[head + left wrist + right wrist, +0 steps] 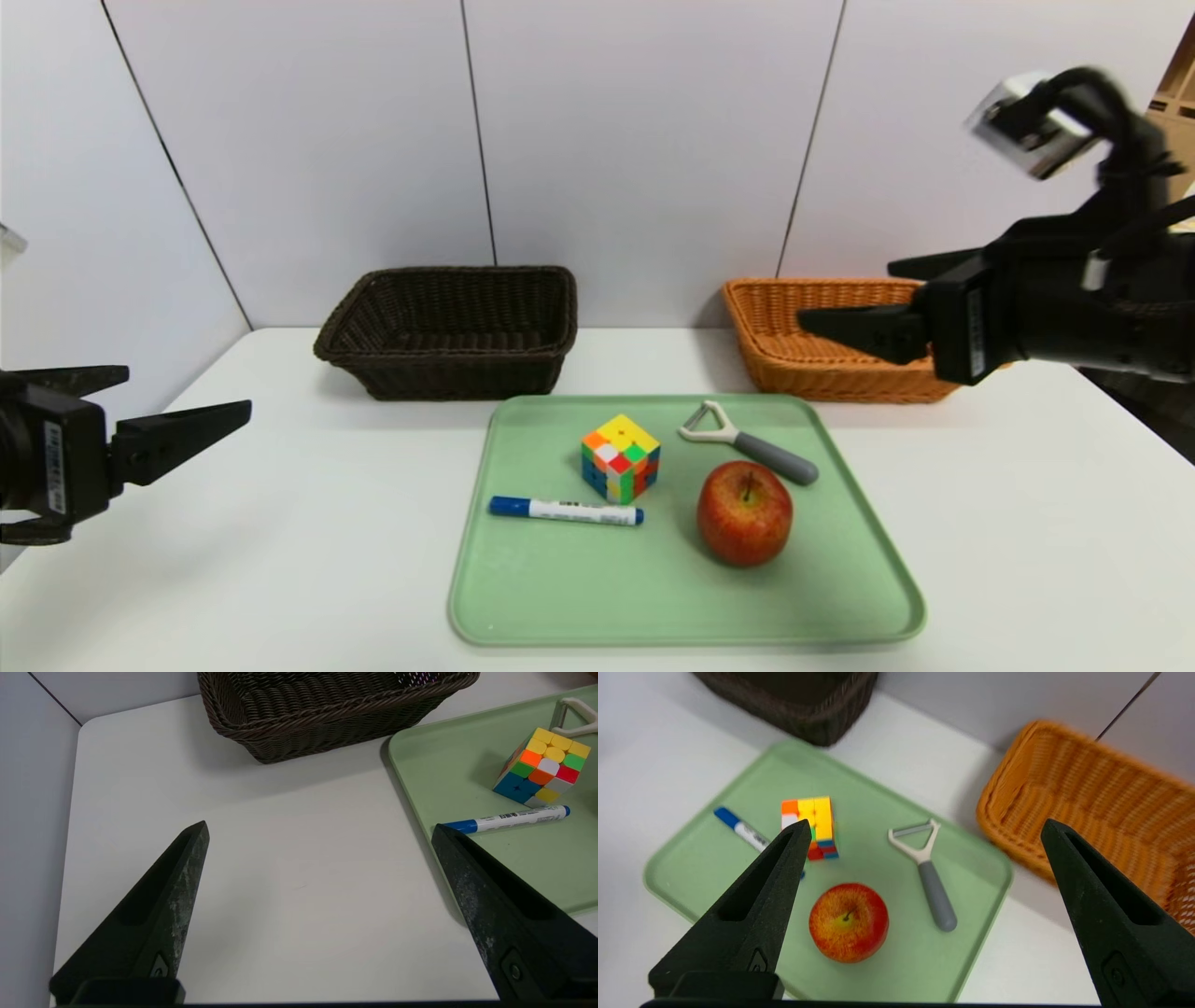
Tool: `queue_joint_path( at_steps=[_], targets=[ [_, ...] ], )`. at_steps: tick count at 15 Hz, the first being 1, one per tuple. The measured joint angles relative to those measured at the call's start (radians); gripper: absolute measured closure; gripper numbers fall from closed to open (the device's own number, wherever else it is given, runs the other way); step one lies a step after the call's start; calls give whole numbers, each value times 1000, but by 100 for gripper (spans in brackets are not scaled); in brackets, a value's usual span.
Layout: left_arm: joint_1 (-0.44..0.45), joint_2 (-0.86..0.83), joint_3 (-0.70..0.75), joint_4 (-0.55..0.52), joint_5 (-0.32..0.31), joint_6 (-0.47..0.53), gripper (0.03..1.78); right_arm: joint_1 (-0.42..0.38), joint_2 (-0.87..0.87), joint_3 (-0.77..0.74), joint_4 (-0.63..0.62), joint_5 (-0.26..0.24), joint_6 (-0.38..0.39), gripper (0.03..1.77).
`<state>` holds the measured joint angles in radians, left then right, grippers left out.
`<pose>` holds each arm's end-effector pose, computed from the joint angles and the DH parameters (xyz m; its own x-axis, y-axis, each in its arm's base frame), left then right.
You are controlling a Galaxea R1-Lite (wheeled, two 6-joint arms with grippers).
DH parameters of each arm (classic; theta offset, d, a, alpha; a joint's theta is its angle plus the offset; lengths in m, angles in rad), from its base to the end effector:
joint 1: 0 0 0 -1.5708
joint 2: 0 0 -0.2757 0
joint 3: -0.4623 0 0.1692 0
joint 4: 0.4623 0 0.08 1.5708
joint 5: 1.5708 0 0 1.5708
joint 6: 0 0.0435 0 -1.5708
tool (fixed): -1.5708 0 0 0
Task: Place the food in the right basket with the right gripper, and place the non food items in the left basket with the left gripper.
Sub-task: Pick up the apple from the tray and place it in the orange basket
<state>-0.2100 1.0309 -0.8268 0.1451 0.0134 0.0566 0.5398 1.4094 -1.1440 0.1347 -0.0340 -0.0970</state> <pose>0.1350 -0.0282 0.2374 0.9217 -0.1828 -0.3421 0.2147 0.9750 0.0577 0.2026 0.1197 0.2571 0.8071 0.4439 -0.3893 -0.5169 0.8499 -0.1024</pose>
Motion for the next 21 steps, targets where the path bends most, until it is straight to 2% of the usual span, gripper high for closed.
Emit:
queue_joint_path(
  at_steps=[3, 8, 11, 14, 16, 21],
  targets=[
    [-90, 50, -25, -1, 59, -28, 12, 77, 91, -18, 56, -70, 31, 10],
    [-118, 89, -35, 0, 64, -53, 12, 131, 183, -56, 188, -99, 73, 10],
    [-122, 89, -32, 3, 64, -62, 12, 157, 220, -124, 300, -130, 149, 10],
    [-123, 86, -29, 3, 64, -62, 12, 188, 265, -220, 441, -166, 268, 10],
    [-123, 84, -22, 2, 64, -62, 12, 213, 296, -263, 488, -179, 355, 10],
    [-134, 83, -20, 1, 64, -62, 12, 222, 365, -273, 516, -180, 408, 10]
  ],
)
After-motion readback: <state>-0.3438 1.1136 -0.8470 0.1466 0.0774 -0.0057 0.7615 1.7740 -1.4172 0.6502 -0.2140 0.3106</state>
